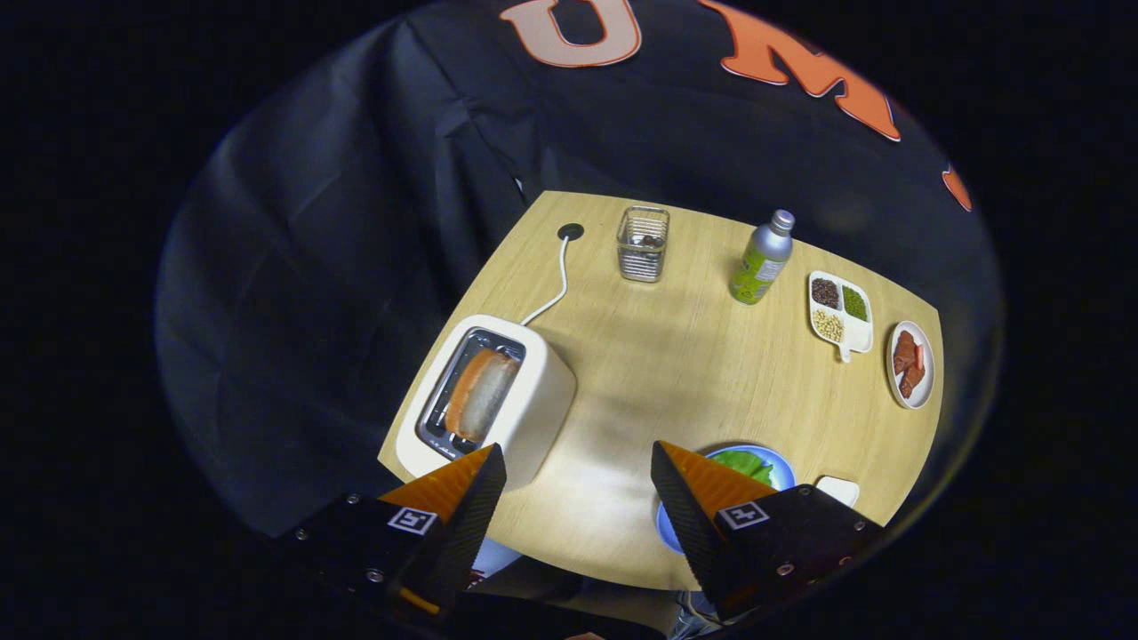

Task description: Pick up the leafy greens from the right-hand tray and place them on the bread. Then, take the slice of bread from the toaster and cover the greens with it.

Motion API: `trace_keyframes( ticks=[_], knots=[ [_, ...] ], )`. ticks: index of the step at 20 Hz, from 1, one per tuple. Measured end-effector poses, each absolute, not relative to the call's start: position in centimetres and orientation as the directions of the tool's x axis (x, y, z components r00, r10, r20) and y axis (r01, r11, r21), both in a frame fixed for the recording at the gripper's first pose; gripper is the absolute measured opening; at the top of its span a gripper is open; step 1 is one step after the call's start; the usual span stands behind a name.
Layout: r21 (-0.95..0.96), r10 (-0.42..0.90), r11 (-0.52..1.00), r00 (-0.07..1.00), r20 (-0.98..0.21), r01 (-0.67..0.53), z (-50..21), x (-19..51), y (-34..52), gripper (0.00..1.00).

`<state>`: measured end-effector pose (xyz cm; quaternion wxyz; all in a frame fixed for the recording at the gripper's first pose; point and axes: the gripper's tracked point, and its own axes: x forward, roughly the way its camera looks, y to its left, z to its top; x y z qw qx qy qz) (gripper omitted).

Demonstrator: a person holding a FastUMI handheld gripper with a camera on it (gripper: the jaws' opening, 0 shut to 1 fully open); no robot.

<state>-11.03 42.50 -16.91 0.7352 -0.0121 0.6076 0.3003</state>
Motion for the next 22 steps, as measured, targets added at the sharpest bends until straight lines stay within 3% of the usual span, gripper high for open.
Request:
trace_keyframes(
  ticks=[11, 22],
  knots=[
    [0.352, 0.389, 0.806, -0.023, -0.921, -0.476, -17.6, -12.0, 51.5, 0.93],
    [0.258, 0.244, 0.852, -0.090, -0.966, -0.456, -23.3, -12.4, 53.4, 0.56]
  ],
)
